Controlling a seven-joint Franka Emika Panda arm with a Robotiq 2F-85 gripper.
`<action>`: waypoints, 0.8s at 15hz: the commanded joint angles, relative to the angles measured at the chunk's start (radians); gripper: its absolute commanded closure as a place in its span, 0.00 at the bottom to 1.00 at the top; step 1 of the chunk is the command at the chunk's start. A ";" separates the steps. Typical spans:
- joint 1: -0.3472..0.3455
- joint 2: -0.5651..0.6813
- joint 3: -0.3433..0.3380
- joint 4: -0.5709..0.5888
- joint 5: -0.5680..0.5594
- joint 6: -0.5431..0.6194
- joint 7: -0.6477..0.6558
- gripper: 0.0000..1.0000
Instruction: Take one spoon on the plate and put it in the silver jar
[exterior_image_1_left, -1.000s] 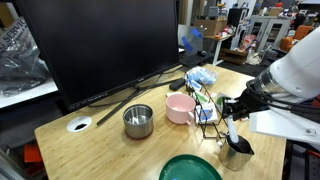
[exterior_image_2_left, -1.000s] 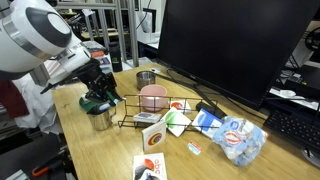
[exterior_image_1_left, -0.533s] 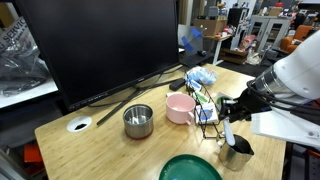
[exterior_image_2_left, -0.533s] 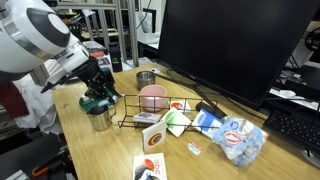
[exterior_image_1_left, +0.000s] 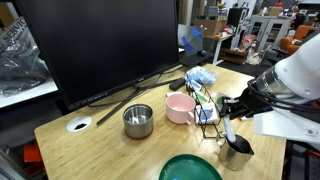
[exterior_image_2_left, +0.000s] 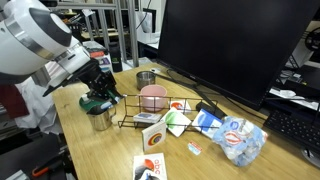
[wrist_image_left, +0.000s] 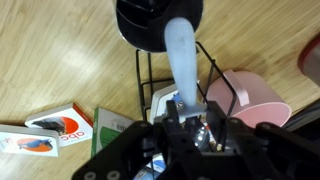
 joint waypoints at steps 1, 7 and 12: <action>0.007 0.005 -0.009 0.000 -0.076 0.008 0.064 0.90; 0.011 0.012 -0.012 -0.002 -0.151 0.013 0.108 0.90; 0.033 0.039 -0.022 -0.004 -0.145 0.046 0.077 0.90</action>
